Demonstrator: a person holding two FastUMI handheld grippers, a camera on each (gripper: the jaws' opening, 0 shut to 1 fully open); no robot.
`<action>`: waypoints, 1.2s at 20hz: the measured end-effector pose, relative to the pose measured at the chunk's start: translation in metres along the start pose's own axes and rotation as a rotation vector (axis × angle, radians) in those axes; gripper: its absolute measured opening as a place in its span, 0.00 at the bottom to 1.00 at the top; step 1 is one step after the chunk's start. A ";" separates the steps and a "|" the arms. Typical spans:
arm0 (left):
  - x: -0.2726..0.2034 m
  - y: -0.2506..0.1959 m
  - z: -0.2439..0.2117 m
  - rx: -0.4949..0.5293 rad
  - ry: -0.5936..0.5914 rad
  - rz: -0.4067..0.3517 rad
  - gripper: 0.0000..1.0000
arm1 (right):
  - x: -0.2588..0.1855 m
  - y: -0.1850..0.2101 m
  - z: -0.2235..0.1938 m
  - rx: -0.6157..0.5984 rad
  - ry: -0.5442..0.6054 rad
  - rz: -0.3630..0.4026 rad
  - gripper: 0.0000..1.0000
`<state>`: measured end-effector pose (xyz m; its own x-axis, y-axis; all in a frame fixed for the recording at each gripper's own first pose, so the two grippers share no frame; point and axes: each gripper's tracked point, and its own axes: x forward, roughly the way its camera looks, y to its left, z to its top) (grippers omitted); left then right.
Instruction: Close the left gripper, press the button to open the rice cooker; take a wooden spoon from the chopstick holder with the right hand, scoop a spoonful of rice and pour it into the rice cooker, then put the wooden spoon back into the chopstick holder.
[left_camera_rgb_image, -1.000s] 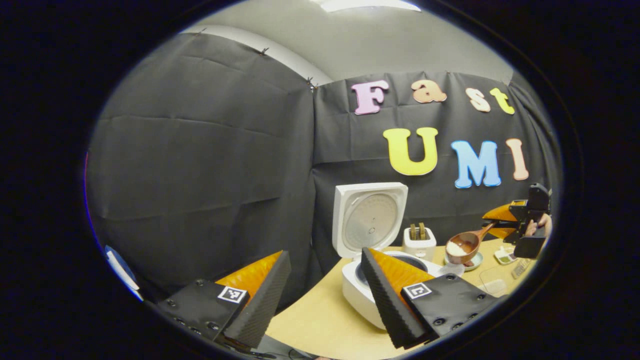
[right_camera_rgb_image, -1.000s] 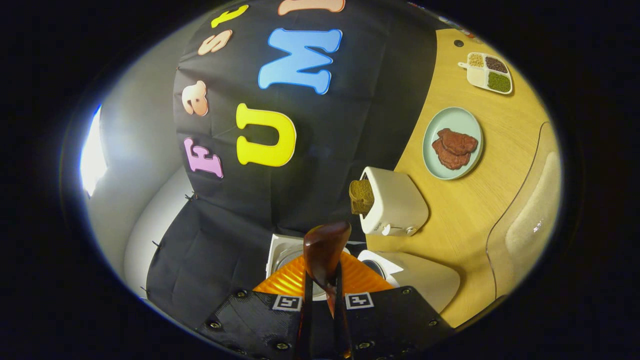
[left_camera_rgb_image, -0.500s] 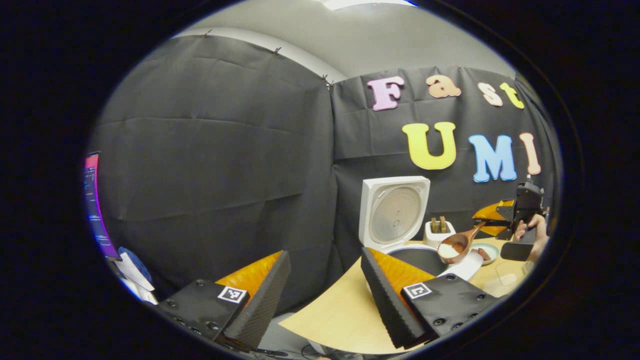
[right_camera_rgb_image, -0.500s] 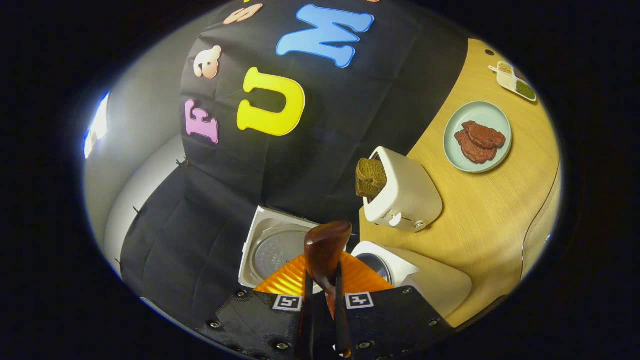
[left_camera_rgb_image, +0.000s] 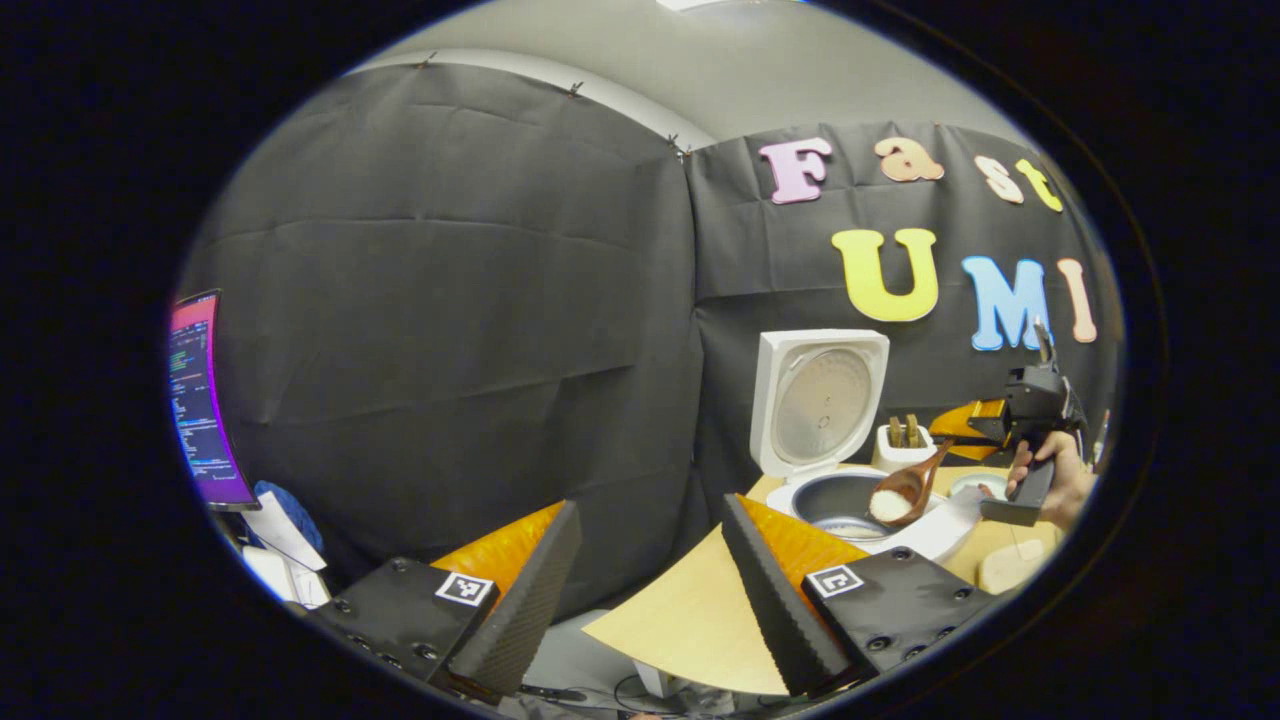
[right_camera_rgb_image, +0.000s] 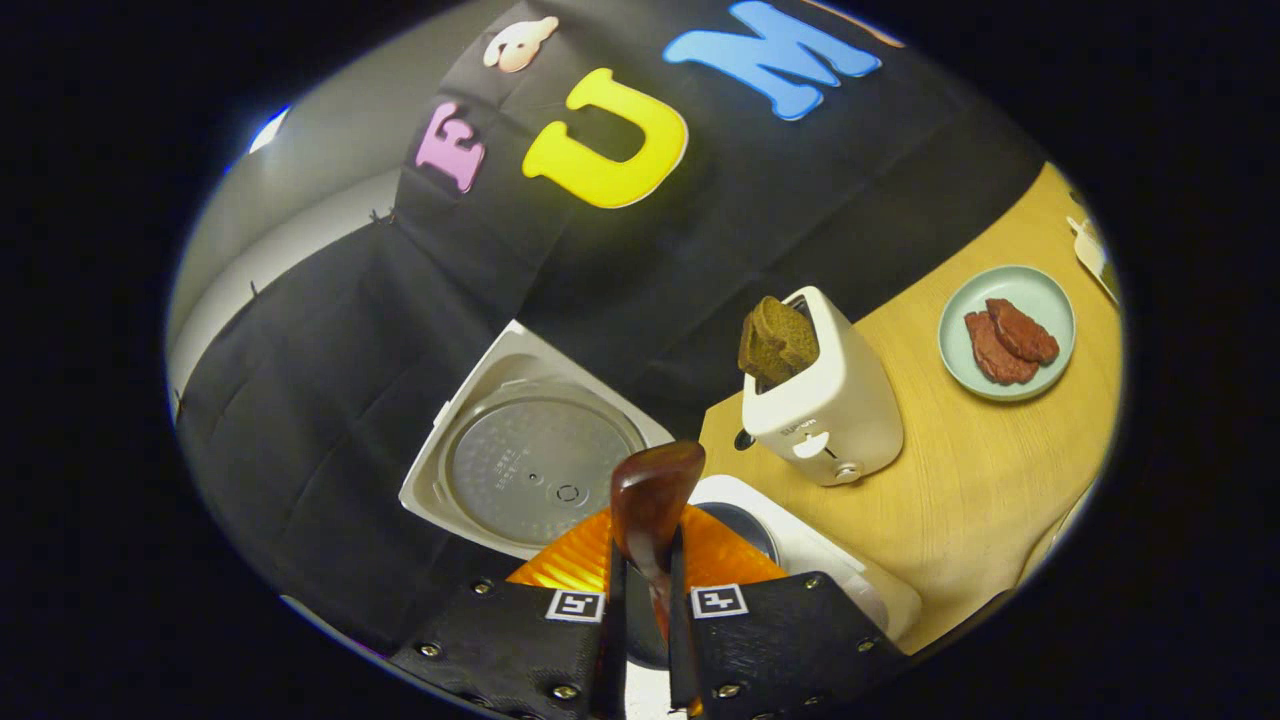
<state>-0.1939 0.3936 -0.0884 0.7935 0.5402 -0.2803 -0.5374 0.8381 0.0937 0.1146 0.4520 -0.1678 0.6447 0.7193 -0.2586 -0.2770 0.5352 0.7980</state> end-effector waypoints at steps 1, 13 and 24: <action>0.000 0.000 0.000 -0.003 0.002 0.002 0.98 | 0.004 0.005 -0.004 -0.049 0.005 0.010 0.17; -0.007 0.001 -0.005 -0.034 0.007 0.010 0.99 | 0.001 0.040 -0.026 -0.606 -0.001 0.043 0.17; -0.013 0.004 0.003 -0.043 -0.030 0.015 1.00 | -0.021 0.078 0.005 -0.921 -0.184 0.069 0.17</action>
<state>-0.2060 0.3899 -0.0818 0.7934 0.5550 -0.2499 -0.5602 0.8264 0.0565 0.0826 0.4763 -0.0977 0.6864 0.7235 -0.0736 -0.7226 0.6899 0.0436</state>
